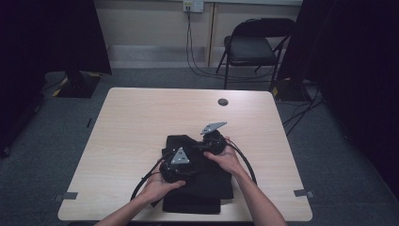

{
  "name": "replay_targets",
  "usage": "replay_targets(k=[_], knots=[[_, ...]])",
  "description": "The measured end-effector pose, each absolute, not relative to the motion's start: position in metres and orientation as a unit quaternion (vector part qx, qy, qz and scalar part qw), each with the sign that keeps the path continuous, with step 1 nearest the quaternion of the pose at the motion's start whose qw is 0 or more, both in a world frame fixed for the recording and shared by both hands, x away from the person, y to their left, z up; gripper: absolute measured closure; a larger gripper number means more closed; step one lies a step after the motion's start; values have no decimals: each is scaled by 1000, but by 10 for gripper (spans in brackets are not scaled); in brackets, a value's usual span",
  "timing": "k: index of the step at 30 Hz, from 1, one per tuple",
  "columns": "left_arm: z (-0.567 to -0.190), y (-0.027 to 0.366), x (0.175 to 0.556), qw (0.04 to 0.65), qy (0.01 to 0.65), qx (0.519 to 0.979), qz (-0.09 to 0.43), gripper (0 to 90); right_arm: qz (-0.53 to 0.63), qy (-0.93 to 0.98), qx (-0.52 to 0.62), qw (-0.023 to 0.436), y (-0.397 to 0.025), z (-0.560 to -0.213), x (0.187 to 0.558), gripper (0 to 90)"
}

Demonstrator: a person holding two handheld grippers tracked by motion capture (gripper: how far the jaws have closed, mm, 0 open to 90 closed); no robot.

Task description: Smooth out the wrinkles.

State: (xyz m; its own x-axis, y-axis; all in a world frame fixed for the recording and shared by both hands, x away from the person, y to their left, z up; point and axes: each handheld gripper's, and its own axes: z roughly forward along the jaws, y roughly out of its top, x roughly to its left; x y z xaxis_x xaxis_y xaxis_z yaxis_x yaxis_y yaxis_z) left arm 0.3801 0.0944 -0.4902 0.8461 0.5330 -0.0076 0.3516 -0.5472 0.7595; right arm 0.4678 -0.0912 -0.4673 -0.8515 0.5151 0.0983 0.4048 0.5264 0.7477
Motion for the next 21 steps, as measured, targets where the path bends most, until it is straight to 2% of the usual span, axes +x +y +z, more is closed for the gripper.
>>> replay_targets(k=[11, 15, 17, 21], knots=[[-486, 96, 384, 390, 249, 873, 151, 564, 455, 852, 252, 66, -94, -447, 451, 794], [-465, 103, 385, 397, 243, 876, 125, 430, 460, 844, 267, 68, -97, -448, 455, 795], [-451, 111, 378, 428, 246, 862, 113, 435, 460, 843, 269, 70, -98, -448, 458, 795], [-427, 129, 355, 451, 226, 860, 79, 434, 454, 845, 272, 75, -98, -449, 462, 796]])
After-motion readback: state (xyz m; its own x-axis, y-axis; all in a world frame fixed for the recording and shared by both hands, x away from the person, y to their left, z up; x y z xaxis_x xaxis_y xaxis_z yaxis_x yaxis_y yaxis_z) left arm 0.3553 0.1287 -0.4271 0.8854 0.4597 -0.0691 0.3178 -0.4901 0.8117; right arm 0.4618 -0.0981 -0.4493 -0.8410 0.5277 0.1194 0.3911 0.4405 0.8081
